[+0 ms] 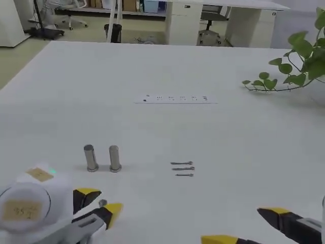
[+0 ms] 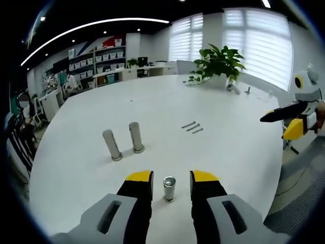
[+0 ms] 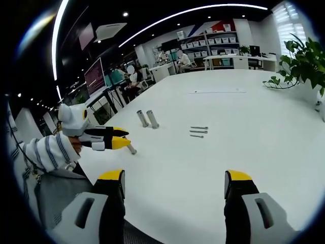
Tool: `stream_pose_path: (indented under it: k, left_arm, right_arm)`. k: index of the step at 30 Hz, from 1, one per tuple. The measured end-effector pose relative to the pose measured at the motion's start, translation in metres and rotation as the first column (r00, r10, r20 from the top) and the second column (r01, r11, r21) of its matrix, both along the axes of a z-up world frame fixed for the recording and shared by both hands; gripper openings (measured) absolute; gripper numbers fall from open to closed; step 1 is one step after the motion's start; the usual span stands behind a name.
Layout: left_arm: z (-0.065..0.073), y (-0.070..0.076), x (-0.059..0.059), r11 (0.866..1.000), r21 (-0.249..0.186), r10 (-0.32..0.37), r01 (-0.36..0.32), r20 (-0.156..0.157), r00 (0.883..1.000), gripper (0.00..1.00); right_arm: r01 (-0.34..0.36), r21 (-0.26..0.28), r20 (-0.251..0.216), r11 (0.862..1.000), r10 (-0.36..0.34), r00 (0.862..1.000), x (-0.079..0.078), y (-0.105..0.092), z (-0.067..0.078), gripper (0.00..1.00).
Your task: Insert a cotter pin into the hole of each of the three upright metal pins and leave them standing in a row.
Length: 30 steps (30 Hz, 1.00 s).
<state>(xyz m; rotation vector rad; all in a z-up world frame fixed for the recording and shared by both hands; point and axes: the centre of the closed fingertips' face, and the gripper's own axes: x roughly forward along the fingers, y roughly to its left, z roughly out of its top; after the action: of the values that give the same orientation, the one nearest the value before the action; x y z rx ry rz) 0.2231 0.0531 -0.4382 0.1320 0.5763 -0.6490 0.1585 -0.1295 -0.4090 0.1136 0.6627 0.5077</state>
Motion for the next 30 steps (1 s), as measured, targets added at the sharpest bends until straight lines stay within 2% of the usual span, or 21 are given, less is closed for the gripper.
stream_pose_path:
  k: [3, 7, 9, 10, 13, 17, 19, 21, 24, 26, 30]
  left_arm:
    - [0.013, -0.003, 0.000, 0.997, -0.054, -0.055, 0.055, 0.000, 0.998, 0.37]
    - [0.025, 0.001, 0.000, 0.993, -0.068, -0.095, 0.096, 0.010, 0.995, 0.50]
    - [0.034, 0.000, 0.000, 0.984, -0.151, -0.093, 0.091, -0.006, 0.996, 0.53]
    - [0.039, 0.002, 0.000, 0.982, -0.160, -0.096, 0.096, 0.002, 0.995, 0.54]
    - [0.044, 0.006, -0.003, 0.983, -0.146, -0.112, 0.114, 0.019, 0.993, 0.61]
    - [0.043, 0.009, -0.009, 0.984, -0.137, -0.115, 0.116, 0.015, 0.993, 0.87]
    - [0.043, 0.011, -0.013, 0.983, -0.139, -0.121, 0.121, 0.007, 0.993, 0.94]
    - [0.042, 0.013, -0.016, 0.983, -0.138, -0.122, 0.123, 0.016, 0.992, 0.98]
    - [0.038, 0.021, -0.015, 0.986, -0.130, -0.105, 0.107, 0.015, 0.994, 0.99]
    - [0.033, 0.029, -0.013, 0.988, -0.135, -0.070, 0.069, -0.007, 0.998, 0.99]
    - [0.031, 0.040, -0.014, 0.990, -0.132, -0.058, 0.056, -0.010, 0.998, 0.99]
  right_arm:
    - [-0.003, 0.001, -0.001, 1.000, 0.003, 1.000, -0.001, 0.000, 0.000, 0.78]
    - [0.001, 0.005, 0.002, 1.000, -0.001, 1.000, -0.001, -0.001, 0.001, 0.78]
    - [0.002, 0.003, 0.002, 1.000, -0.002, 1.000, -0.001, -0.002, 0.001, 0.78]
    - [0.004, 0.002, 0.003, 1.000, -0.004, 1.000, -0.001, -0.002, 0.001, 0.78]
    - [0.007, 0.002, 0.002, 1.000, -0.007, 1.000, 0.000, -0.003, 0.001, 0.78]
    - [0.007, 0.002, 0.001, 1.000, -0.007, 1.000, 0.000, -0.003, 0.001, 0.78]
    - [0.005, -0.003, -0.001, 1.000, -0.005, 1.000, 0.000, -0.003, 0.000, 0.78]
    - [0.010, -0.004, -0.003, 1.000, -0.010, 1.000, 0.001, -0.005, -0.001, 0.78]
    - [0.016, -0.003, -0.010, 1.000, -0.016, 1.000, 0.003, -0.009, -0.003, 0.77]
    - [0.017, -0.014, -0.014, 1.000, -0.017, 1.000, 0.003, -0.012, -0.003, 0.77]
    - [0.020, -0.031, -0.008, 0.999, -0.020, 1.000, 0.008, -0.022, 0.001, 0.77]
